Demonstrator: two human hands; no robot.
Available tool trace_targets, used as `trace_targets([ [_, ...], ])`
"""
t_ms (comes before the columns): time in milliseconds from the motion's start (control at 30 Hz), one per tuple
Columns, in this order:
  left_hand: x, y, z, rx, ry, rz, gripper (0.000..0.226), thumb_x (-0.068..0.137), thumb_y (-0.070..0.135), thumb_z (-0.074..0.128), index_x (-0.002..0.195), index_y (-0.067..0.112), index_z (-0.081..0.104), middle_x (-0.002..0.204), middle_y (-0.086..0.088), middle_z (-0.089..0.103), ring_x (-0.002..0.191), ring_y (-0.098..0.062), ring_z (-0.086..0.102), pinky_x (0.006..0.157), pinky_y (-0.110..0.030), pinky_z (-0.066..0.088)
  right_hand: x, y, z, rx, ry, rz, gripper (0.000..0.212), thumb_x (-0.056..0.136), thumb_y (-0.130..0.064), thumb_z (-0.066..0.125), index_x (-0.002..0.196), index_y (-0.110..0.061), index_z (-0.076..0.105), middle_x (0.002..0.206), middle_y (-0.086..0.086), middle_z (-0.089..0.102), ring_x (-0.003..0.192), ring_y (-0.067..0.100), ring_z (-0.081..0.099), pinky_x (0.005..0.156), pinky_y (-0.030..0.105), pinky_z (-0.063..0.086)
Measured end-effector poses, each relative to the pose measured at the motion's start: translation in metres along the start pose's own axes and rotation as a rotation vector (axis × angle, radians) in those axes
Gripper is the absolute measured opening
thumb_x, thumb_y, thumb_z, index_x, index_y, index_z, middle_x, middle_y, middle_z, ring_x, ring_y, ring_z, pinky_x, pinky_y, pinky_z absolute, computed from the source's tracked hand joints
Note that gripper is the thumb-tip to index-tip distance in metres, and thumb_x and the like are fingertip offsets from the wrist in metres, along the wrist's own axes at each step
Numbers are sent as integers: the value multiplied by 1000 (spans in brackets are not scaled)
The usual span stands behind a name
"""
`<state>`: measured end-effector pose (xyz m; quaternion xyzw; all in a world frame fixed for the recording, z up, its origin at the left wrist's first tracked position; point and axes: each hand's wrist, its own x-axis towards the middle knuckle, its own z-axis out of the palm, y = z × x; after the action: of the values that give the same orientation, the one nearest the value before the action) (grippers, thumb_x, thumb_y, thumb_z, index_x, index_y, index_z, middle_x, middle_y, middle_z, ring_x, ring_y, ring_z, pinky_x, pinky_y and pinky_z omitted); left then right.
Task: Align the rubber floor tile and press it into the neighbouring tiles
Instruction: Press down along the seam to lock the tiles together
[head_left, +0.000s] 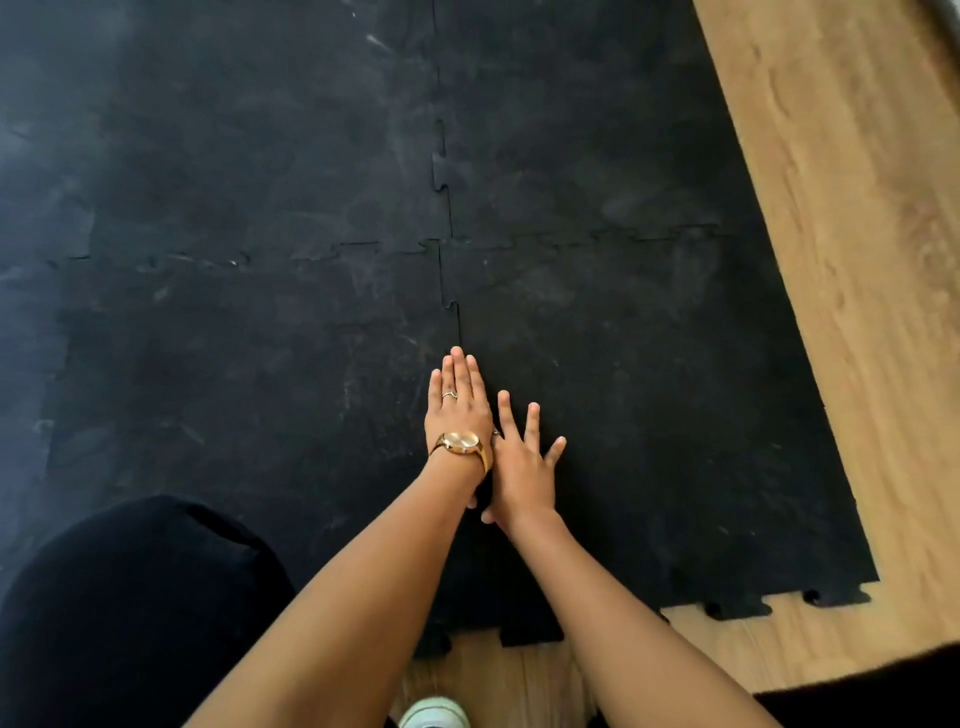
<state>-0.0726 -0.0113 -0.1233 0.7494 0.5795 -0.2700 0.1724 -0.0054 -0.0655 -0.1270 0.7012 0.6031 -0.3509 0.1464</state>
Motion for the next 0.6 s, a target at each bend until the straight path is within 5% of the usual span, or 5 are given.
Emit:
trace_targets([
  [167,-3,4,1,-110,11,-26,83,100,27,41,145,0,-23,154,-19,-28,145,-27,-20,121,-38,-7,-10,1,4,72,61,18,114,75,-18,80,153,-19,-3,161,-1,-19,146,31,-19,116,60,0],
  [400,-28,1,21,0,-63,83,124,78,22,76,145,-2,-25,152,-21,-31,145,-31,-20,121,-39,-5,-50,20,45,66,64,8,106,85,-23,69,151,-16,-14,159,0,-24,145,28,-22,117,48,-6],
  [600,-28,15,31,-136,63,33,76,103,32,30,145,-1,-24,152,-20,-31,145,-31,-19,121,-40,-4,-48,19,45,73,92,9,104,87,-20,67,150,-19,-16,159,-3,-23,145,29,-22,118,48,-5],
])
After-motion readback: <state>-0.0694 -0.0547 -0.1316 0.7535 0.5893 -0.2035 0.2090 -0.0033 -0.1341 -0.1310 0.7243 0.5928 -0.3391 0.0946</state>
